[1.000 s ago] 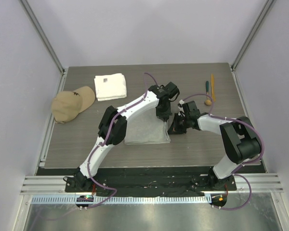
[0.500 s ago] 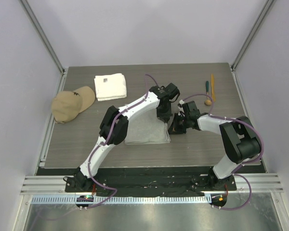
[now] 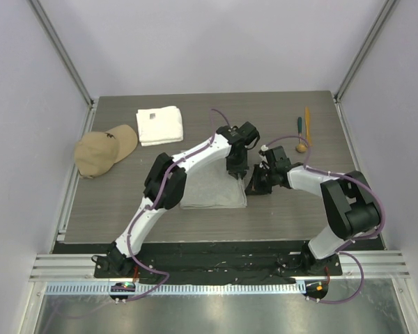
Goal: Fold the napkin into a case and place the utensils inside
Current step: Fold the rectangle-folded napkin at the center of the board, then smooth out the square-folded napkin at the center of the board.
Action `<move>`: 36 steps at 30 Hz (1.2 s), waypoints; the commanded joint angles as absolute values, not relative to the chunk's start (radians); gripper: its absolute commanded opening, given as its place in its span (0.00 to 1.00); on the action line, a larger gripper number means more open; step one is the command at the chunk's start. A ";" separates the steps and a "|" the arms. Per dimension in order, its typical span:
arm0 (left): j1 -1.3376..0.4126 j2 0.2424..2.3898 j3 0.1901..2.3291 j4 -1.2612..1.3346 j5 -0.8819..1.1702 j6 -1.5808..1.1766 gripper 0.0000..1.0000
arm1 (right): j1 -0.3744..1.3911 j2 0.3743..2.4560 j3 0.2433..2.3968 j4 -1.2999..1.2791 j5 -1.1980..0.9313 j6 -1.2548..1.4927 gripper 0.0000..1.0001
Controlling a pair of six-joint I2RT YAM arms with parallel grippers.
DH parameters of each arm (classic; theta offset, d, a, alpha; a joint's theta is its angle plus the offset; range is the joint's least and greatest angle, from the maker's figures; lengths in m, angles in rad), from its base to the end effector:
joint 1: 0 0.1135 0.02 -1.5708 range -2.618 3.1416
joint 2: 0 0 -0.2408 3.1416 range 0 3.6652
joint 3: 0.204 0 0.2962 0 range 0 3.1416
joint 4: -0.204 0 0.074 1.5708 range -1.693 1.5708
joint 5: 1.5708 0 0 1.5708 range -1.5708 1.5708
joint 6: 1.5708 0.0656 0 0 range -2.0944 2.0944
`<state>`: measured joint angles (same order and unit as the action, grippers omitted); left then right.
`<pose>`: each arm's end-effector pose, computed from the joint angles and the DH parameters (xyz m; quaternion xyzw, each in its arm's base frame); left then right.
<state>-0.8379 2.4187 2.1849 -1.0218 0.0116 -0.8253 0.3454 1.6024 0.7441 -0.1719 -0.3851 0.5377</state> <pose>0.3607 -0.4018 0.1313 0.0071 0.9876 -0.1198 0.1015 0.3041 0.1356 0.0583 0.0400 0.9464 0.2787 0.1581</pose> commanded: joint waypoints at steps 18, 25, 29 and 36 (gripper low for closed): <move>-0.704 1.721 1.381 -0.735 0.118 -0.637 0.32 | 0.390 1.446 0.819 -0.300 -0.465 0.465 0.06; -0.643 1.668 1.166 -0.680 0.049 -0.627 0.09 | 0.463 1.549 0.838 -0.177 -0.540 0.544 0.06; -0.621 1.677 1.094 -0.690 -0.026 -0.629 0.03 | 0.465 1.627 0.813 -0.138 -0.523 0.542 0.04; -0.611 1.678 1.035 -0.710 -0.126 -0.627 0.00 | 0.414 1.661 0.733 -0.117 -0.466 0.500 0.04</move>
